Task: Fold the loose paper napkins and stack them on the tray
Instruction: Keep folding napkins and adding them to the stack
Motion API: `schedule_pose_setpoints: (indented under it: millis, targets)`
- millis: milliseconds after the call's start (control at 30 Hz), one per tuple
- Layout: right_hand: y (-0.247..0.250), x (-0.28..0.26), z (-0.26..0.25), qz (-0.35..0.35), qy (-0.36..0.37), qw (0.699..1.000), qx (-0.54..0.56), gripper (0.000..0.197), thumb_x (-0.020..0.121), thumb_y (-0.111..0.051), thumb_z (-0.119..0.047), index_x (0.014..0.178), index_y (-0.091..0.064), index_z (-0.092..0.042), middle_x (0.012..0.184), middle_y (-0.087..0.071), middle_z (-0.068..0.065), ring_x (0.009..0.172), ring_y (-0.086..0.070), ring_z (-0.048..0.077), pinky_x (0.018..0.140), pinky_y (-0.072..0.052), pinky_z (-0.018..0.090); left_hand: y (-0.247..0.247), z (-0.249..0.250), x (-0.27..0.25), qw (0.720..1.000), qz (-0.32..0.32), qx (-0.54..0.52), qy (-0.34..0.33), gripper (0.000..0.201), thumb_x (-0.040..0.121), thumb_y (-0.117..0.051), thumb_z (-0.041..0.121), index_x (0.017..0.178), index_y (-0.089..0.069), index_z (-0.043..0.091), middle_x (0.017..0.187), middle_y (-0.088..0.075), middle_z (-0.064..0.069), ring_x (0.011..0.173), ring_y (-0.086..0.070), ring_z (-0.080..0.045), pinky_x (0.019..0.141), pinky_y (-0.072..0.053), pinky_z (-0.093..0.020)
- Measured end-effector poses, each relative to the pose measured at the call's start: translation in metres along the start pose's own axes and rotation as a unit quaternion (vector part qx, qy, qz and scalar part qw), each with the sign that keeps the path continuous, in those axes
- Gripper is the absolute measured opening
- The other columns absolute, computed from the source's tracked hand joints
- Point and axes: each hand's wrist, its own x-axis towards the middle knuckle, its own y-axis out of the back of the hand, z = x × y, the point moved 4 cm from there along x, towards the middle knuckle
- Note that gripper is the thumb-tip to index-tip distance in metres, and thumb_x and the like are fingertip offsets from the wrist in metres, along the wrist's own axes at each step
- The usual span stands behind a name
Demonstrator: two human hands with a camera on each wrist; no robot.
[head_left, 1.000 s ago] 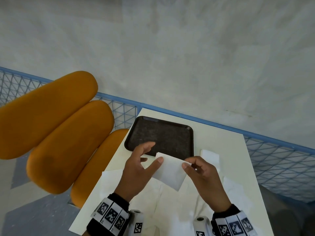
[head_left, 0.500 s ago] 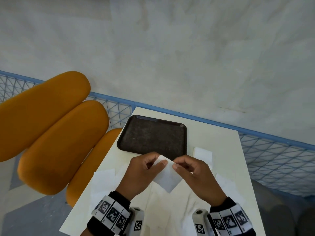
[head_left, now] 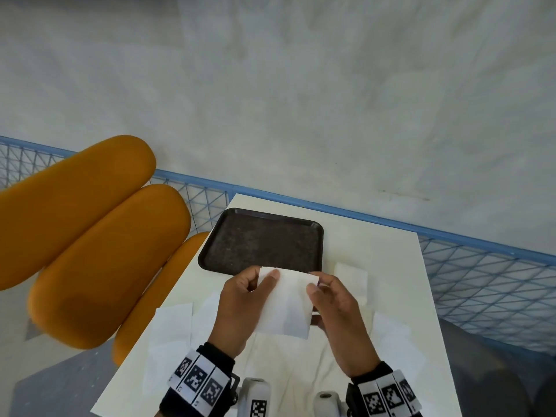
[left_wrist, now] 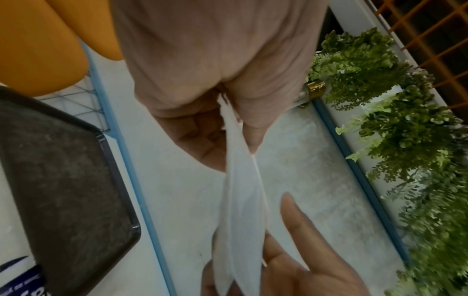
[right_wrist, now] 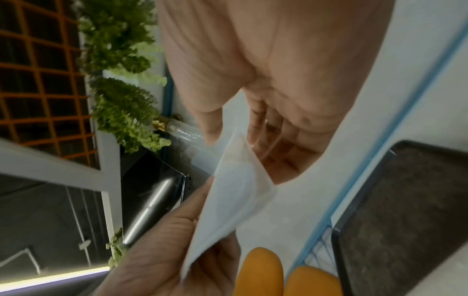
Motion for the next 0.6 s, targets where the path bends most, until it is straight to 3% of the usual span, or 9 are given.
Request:
schedule_pose_setpoints:
  millis: [67, 133, 233, 300, 400, 600]
  targets:
    - [0.0, -0.002, 0.012, -0.035, -0.021, 0.999, 0.0, 0.021, 0.09, -0.07, -0.031, 0.105, -0.07, -0.016, 0.103, -0.073, 0.01, 0.097, -0.069, 0.034, 0.08, -0.057, 0.048, -0.004, -0.004, -0.004, 1.0, 0.012, -0.003, 0.013, 0.015, 0.096, -0.06, 0.044, 0.092, -0.061, 0.029, 0.089, -0.066, 0.011, 0.087, -0.063, -0.014, 0.069, -0.051, -0.016]
    - [0.005, -0.004, 0.017, -0.043, -0.016, 0.999, -0.024, 0.009, 0.092, -0.069, -0.022, 0.098, -0.073, -0.016, 0.098, -0.074, 0.011, 0.091, -0.069, 0.032, 0.075, -0.054, 0.042, -0.006, -0.009, -0.009, 0.999, -0.005, -0.002, 0.033, 0.015, 0.095, -0.06, 0.045, 0.095, -0.061, 0.03, 0.089, -0.066, 0.01, 0.087, -0.064, -0.015, 0.071, -0.054, -0.019]
    - [0.018, -0.004, 0.022, -0.023, -0.014, 0.999, -0.024, 0.009, 0.093, -0.068, -0.012, 0.085, -0.073, -0.012, 0.086, -0.074, 0.006, 0.077, -0.066, 0.02, 0.07, -0.053, 0.031, -0.013, -0.021, -0.02, 0.987, -0.11, -0.077, 0.089, 0.013, 0.095, -0.067, 0.032, 0.107, -0.068, 0.028, 0.094, -0.075, 0.007, 0.089, -0.072, -0.015, 0.071, -0.061, -0.028]
    - [0.026, -0.003, 0.022, -0.033, -0.01, 0.999, -0.032, 0.014, 0.092, -0.067, -0.006, 0.082, -0.074, -0.011, 0.084, -0.074, 0.005, 0.077, -0.067, 0.021, 0.071, -0.055, 0.03, -0.013, -0.025, -0.026, 0.978, -0.147, -0.108, 0.102, 0.014, 0.096, -0.066, 0.017, 0.109, -0.072, 0.019, 0.097, -0.077, 0.001, 0.091, -0.074, -0.017, 0.074, -0.063, -0.035]
    - [0.037, -0.002, 0.024, -0.049, -0.015, 0.999, -0.018, 0.025, 0.091, -0.063, 0.005, 0.088, -0.081, -0.012, 0.097, -0.078, 0.007, 0.093, -0.074, 0.025, 0.08, -0.058, 0.033, -0.011, -0.028, -0.026, 0.979, -0.156, -0.093, 0.09, 0.022, 0.096, -0.059, -0.001, 0.107, -0.074, 0.01, 0.099, -0.078, -0.002, 0.094, -0.074, -0.018, 0.072, -0.062, -0.034]
    - [0.047, 0.001, 0.03, -0.07, -0.012, 0.997, -0.044, 0.03, 0.087, -0.06, 0.016, 0.079, -0.08, -0.005, 0.095, -0.079, 0.005, 0.091, -0.074, 0.019, 0.075, -0.057, 0.024, -0.019, -0.039, -0.023, 0.973, -0.151, -0.117, 0.132, 0.021, 0.097, -0.058, 0.001, 0.104, -0.077, 0.01, 0.102, -0.078, -0.004, 0.097, -0.074, -0.021, 0.076, -0.061, -0.032]
